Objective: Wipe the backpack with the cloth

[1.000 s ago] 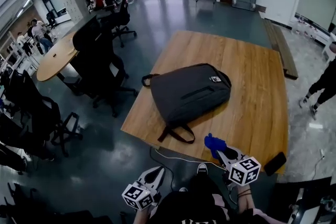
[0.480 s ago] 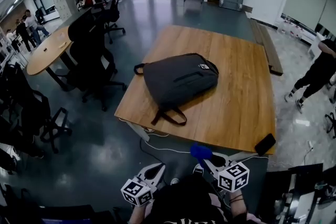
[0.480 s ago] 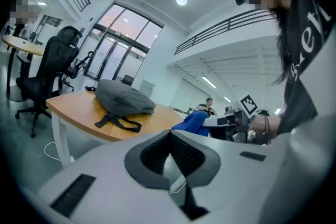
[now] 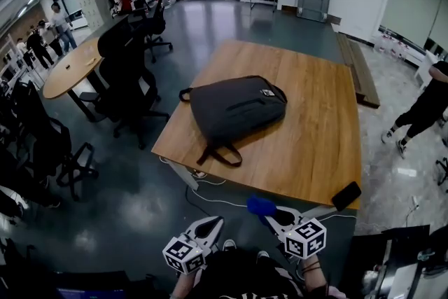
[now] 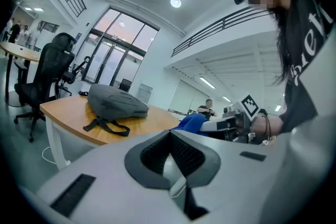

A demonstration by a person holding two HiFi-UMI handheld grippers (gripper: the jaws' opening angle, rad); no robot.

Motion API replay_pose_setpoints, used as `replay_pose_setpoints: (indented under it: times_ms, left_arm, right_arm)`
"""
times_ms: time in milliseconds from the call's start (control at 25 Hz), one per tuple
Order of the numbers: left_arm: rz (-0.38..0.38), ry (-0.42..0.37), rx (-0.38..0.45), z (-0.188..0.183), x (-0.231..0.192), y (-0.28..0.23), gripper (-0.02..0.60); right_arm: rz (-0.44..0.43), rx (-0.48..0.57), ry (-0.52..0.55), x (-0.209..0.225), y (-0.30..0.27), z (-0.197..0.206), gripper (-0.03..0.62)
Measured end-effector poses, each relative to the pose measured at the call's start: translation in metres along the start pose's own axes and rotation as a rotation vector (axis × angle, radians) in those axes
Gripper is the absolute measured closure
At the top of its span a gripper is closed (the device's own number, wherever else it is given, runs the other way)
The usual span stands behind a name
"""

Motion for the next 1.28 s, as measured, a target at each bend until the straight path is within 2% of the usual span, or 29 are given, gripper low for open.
replay_pose_setpoints:
  times_ms: [120,240,400,600,1280]
  left_arm:
    - [0.028,0.015,0.036,-0.006,0.032,-0.012,0.588]
    - [0.05,-0.011,0.022,0.001,0.062,-0.025,0.588]
    - [0.039,-0.033,0.0,0.016,0.091,-0.036,0.587]
    - [0.025,-0.024,0.001,0.032,0.12,-0.044,0.588]
    - [-0.067,0.015,0.028,0.056,0.15,-0.029,0.587]
  right_arm:
    - [-0.019,0.012,-0.007,0.006,0.02,0.006,0.54]
    - [-0.031,0.005,-0.014,0.013,0.039,0.02,0.54]
    - [-0.046,-0.004,-0.001,0.019,0.061,0.037,0.539]
    - [-0.07,-0.016,0.016,0.026,0.083,0.054,0.54]
    - [-0.155,-0.061,0.063,0.013,0.1,0.083,0.54]
Point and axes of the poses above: the fingertips, and each gripper's own axes: y backward along the fingers, x to its right, z out of its underside, the point moved 2 cm from there along y, backward along the fingers, and after that the axes turned 8 degrees about -x, right-handed, at the moved point
